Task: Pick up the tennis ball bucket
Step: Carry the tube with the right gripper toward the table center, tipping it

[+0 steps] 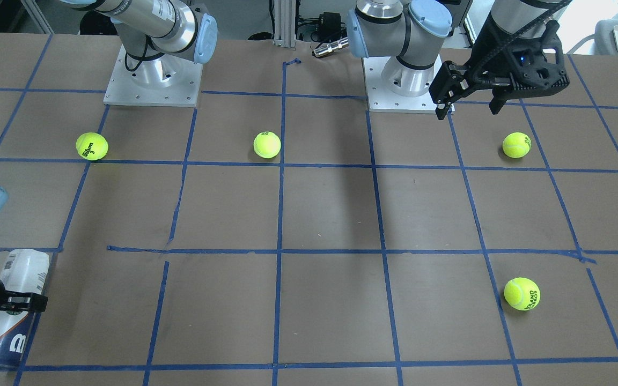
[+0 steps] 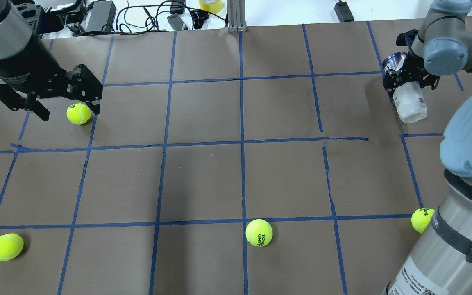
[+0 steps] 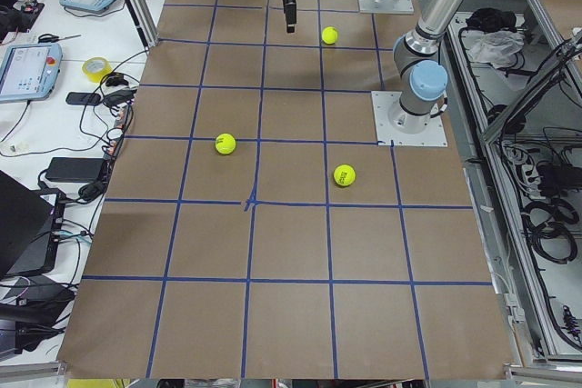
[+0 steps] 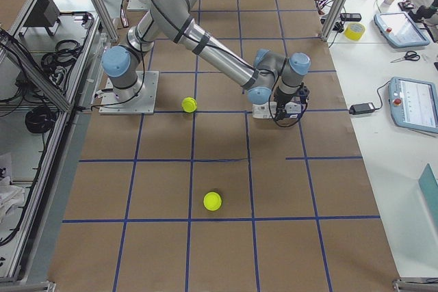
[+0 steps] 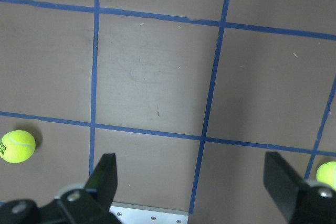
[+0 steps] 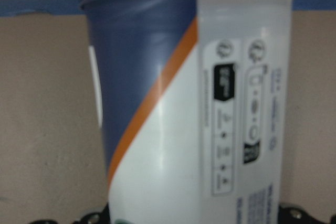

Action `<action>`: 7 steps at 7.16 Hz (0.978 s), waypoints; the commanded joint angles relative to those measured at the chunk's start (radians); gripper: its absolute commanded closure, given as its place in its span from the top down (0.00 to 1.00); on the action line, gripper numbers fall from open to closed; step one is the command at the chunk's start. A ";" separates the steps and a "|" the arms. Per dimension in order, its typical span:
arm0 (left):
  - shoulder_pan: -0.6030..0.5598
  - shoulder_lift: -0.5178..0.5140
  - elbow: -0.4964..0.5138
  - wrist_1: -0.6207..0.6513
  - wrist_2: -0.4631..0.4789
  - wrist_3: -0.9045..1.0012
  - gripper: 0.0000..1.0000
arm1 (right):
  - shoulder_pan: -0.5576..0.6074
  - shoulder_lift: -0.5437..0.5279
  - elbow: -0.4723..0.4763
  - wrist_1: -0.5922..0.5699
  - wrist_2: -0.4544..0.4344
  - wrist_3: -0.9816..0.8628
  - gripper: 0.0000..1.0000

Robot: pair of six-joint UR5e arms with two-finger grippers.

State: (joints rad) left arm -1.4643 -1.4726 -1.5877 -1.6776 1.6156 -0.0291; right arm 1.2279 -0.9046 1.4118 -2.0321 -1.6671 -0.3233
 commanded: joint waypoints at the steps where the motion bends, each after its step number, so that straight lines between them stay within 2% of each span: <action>1: 0.001 0.000 0.000 -0.001 0.001 0.000 1.00 | 0.045 -0.055 0.006 0.035 0.001 -0.017 0.71; 2: 0.001 0.002 0.000 0.001 0.001 0.000 1.00 | 0.095 -0.101 0.012 0.082 0.001 -0.020 0.71; 3: 0.001 0.002 0.000 0.001 0.001 0.000 1.00 | 0.152 -0.114 0.013 0.082 0.003 -0.089 0.70; 6: 0.005 0.002 0.002 0.004 0.000 0.008 1.00 | 0.280 -0.109 0.013 0.047 0.171 -0.325 0.72; 7: 0.019 0.002 0.002 0.007 0.000 0.009 1.00 | 0.330 -0.111 0.001 0.044 0.179 -0.345 0.72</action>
State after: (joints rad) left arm -1.4567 -1.4710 -1.5866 -1.6734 1.6155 -0.0237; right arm 1.4997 -1.0141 1.4219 -1.9810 -1.5260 -0.6107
